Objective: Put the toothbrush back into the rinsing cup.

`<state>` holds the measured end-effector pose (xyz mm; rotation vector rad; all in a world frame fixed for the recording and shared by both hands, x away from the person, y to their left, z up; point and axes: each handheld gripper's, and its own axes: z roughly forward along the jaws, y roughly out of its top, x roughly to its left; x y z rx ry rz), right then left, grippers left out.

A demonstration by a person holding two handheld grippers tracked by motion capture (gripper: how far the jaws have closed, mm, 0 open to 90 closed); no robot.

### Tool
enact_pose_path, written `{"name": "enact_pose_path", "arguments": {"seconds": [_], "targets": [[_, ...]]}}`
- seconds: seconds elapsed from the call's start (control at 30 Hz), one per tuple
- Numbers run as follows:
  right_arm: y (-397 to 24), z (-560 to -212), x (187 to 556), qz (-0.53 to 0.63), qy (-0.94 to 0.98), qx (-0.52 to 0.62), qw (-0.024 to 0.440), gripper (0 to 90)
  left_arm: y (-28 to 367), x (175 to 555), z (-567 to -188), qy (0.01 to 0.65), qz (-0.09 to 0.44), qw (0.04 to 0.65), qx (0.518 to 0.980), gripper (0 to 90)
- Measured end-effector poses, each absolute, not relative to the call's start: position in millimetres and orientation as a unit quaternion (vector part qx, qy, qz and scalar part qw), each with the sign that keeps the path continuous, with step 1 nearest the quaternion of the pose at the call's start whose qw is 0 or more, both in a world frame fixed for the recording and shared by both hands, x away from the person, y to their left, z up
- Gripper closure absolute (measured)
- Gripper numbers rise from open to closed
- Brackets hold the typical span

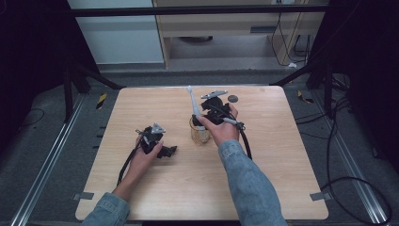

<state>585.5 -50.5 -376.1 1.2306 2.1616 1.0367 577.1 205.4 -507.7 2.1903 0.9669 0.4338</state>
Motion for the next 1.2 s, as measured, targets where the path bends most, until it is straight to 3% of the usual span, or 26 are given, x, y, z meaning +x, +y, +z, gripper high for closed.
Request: {"name": "enact_pose_path", "arguments": {"seconds": [0.47, 1.2], "targets": [[-94.3, -377.1, 567.1, 0.392, 0.790, 0.426, 0.201, 9.8, 204.7, 577.5, -507.5, 0.375, 0.169, 0.345, 0.844, 0.0], [-157.9, -395.7, 543.1, 0.394, 0.757, 0.471, 0.223, 9.7, 205.0, 576.3, -507.6, 0.375, 0.169, 0.344, 0.844, 0.0]]}}
